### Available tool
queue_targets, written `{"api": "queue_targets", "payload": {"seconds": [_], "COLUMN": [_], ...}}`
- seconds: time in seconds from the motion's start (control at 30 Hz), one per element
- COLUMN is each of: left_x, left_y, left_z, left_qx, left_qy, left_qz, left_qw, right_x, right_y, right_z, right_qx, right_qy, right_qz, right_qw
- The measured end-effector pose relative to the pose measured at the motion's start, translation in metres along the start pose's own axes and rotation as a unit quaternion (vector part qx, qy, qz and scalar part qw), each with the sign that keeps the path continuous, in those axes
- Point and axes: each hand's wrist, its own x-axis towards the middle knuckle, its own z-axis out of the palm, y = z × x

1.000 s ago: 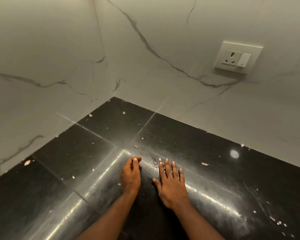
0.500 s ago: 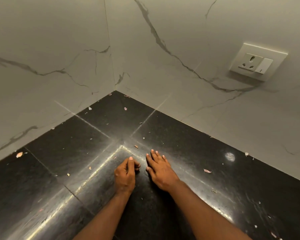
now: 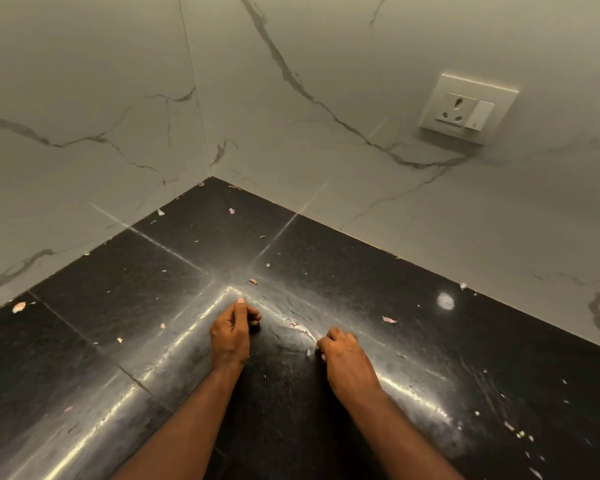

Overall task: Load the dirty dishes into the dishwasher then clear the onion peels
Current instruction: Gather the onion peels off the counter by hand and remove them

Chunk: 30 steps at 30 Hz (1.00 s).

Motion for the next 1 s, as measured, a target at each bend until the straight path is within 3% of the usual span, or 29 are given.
{"api": "queue_targets", "payload": {"seconds": [0.13,0.23,0.3,0.37,0.47,0.63,0.7,0.8,0.9,1.0], "left_x": [-0.003,-0.024,-0.044,-0.058,-0.066,-0.064,-0.067,-0.074,-0.073,-0.069], "left_y": [0.007,0.011,0.016,0.022,0.034,0.051,0.055,0.050,0.051,0.049], "left_z": [0.004,0.025,0.044,0.059,0.071,0.079,0.083,0.087,0.084,0.079], "left_qx": [-0.072,-0.185,-0.251,-0.314,-0.391,-0.438,-0.446,-0.448,-0.461,-0.461], "left_qy": [-0.018,-0.068,-0.096,-0.106,-0.089,-0.066,-0.090,-0.103,-0.080,-0.071], "left_qz": [-0.084,-0.171,-0.243,-0.321,-0.389,-0.414,-0.423,-0.423,-0.411,-0.407], "left_qw": [0.994,0.965,0.932,0.887,0.829,0.795,0.784,0.780,0.783,0.785], "right_x": [0.007,0.013,0.014,0.015,0.014,0.013,0.011,0.009,0.006,0.002], "right_y": [-0.002,-0.001,-0.010,-0.024,-0.042,-0.042,-0.044,-0.047,-0.045,-0.046], "right_z": [-0.016,-0.030,-0.038,-0.048,-0.059,-0.067,-0.072,-0.073,-0.071,-0.070], "right_qx": [0.007,0.096,0.179,0.228,0.227,0.244,0.190,0.094,0.119,0.165], "right_qy": [-0.013,0.011,0.032,-0.001,-0.039,0.072,0.097,0.077,0.032,0.081], "right_qz": [0.076,0.145,0.141,0.092,0.046,0.057,0.049,0.028,0.019,0.033], "right_qw": [0.997,0.985,0.973,0.969,0.972,0.965,0.976,0.992,0.992,0.982]}}
